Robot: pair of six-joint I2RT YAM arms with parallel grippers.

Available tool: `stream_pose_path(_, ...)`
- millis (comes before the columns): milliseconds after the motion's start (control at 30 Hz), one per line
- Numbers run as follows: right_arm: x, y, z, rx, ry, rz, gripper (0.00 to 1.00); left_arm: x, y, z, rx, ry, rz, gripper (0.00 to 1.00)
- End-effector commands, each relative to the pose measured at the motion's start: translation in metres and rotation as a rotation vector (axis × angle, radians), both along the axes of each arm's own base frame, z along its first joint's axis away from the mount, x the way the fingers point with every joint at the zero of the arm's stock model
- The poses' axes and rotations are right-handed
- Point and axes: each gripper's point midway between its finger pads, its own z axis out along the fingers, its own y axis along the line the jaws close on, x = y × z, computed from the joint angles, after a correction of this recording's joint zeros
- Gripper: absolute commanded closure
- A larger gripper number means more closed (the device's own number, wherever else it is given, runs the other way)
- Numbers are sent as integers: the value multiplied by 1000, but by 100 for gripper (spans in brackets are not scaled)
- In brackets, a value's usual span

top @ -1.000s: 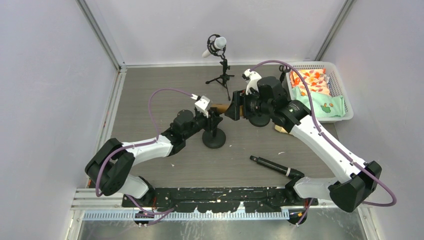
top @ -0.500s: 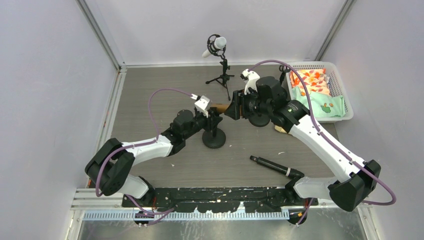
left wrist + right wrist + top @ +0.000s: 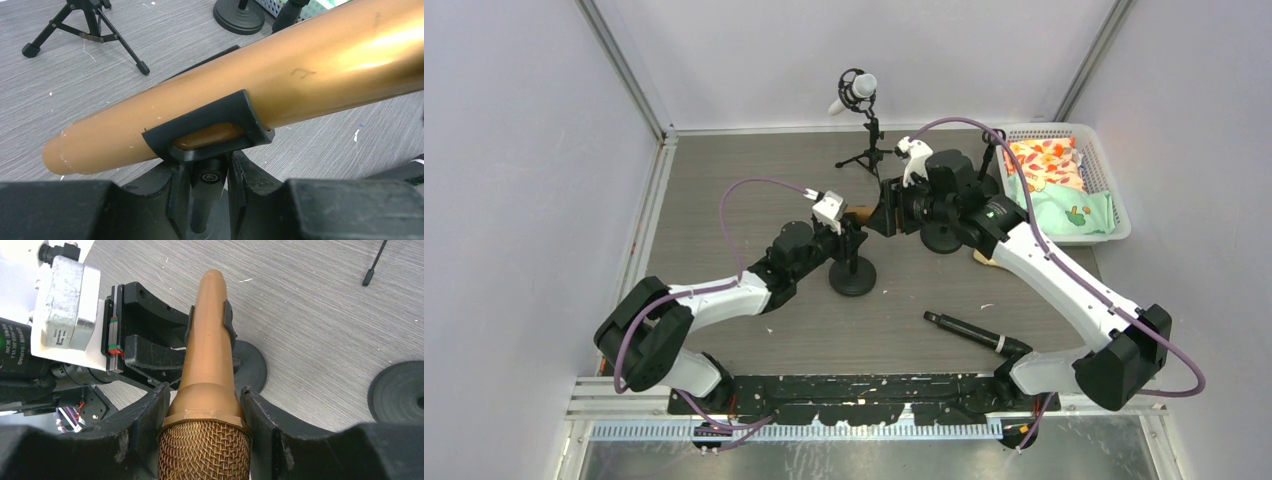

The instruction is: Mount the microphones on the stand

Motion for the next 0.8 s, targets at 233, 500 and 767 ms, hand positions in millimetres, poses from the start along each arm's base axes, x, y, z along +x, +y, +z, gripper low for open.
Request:
stream_pose_path(233, 11, 9, -64, -139, 106, 24, 99, -32, -36, 23, -1, -96, -165, 100)
stream_pose_path(500, 17, 12, -78, -155, 111, 20, 99, -32, -34, 21, 4, -94, -155, 100)
stream_pose_path(767, 20, 13, -78, -156, 101, 18, 94, -32, -31, 19, 8, -93, -144, 100)
